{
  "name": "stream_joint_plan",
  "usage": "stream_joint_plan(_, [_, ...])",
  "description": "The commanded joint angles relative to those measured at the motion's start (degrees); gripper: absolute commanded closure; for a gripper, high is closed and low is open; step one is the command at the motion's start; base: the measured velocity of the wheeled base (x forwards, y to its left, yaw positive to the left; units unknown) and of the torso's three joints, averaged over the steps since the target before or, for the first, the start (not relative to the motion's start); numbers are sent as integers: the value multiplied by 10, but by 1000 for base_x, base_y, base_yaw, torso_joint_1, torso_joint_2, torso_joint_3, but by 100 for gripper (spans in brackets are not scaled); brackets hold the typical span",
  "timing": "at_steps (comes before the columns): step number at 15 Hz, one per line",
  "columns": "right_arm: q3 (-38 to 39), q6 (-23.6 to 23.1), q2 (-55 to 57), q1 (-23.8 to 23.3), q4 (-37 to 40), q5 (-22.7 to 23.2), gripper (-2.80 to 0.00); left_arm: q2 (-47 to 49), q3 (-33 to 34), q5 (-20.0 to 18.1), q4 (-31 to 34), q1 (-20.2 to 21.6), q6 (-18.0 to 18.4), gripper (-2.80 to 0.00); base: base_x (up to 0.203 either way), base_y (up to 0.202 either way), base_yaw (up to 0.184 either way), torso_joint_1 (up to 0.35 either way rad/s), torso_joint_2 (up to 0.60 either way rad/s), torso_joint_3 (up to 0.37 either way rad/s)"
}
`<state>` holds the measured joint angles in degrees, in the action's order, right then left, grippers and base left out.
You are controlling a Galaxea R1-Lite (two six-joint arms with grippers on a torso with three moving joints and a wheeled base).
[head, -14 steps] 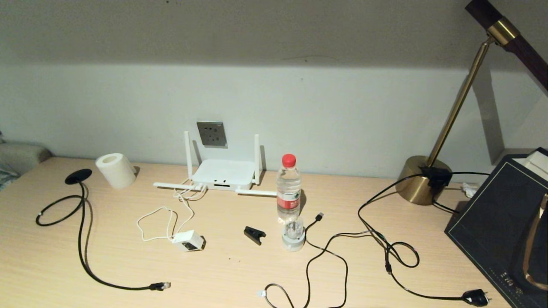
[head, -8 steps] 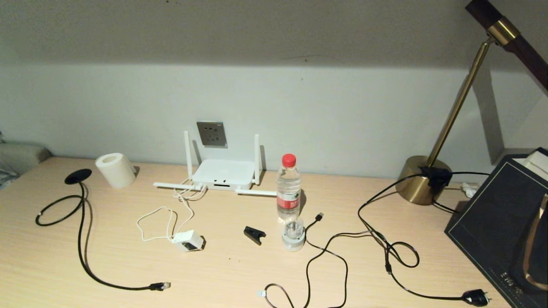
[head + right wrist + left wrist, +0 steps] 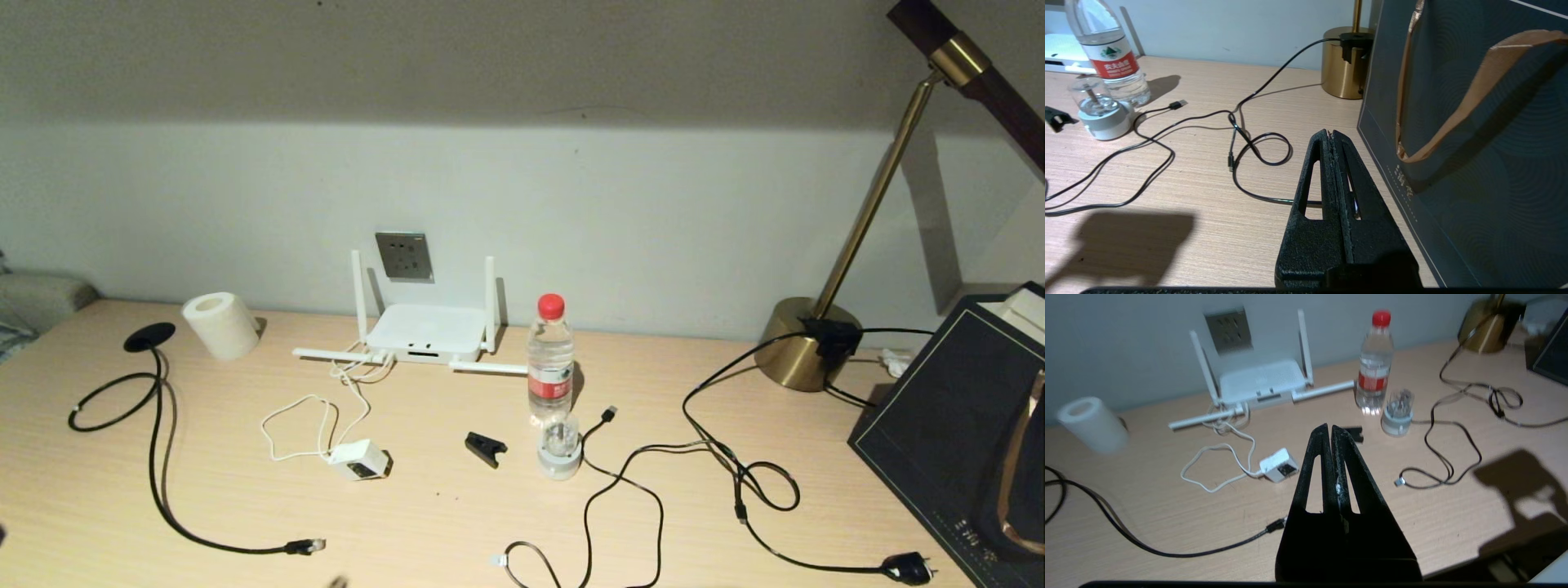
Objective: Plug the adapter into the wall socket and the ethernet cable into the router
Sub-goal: Pick up plug
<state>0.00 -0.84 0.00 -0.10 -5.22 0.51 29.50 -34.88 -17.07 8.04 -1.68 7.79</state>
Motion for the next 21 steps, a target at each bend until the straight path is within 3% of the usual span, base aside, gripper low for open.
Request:
stream_joint_plan(1, [20, 0, 1, 0, -1, 0, 0, 170, -29, -17, 4, -10, 41, 0, 0, 0, 0, 0, 0, 0])
stream_joint_plan(3, [20, 0, 1, 0, -1, 0, 0, 264, -53, -70, 5, -19, 132, 0, 0, 0, 0, 0, 0, 0])
stream_joint_plan(5, [20, 0, 1, 0, -1, 0, 0, 354, -79, -130, 10, -25, 270, 0, 0, 0, 0, 0, 0, 0])
stream_joint_plan(10, [20, 0, 1, 0, -1, 0, 0, 569, -165, -184, 74, -32, 566, 0, 0, 0, 0, 0, 0, 0])
stream_joint_plan(11, [20, 0, 1, 0, -1, 0, 0, 599, -208, -187, 124, -34, 611, 0, 0, 0, 0, 0, 0, 0])
stream_joint_plan(13, [20, 0, 1, 0, -1, 0, 0, 630, -280, -191, 234, -38, 653, 0, 0, 0, 0, 0, 0, 0])
stream_joint_plan(15, [20, 0, 1, 0, -1, 0, 0, 656, -321, -191, 304, -35, 703, 0, 0, 0, 0, 0, 0, 0])
stream_joint_plan(16, [20, 0, 1, 0, -1, 0, 0, 670, -333, -191, 331, -32, 734, -280, 0, 0, 0, 0, 0, 0])
stream_joint_plan(19, [20, 0, 1, 0, -1, 0, 0, 735, -382, -157, 382, -18, 827, -280, 0, 0, 0, 0, 0, 0])
stream_joint_plan(21, [20, 0, 1, 0, -1, 0, 0, 767, -410, -134, 402, -16, 839, -280, 0, 0, 0, 0, 0, 0])
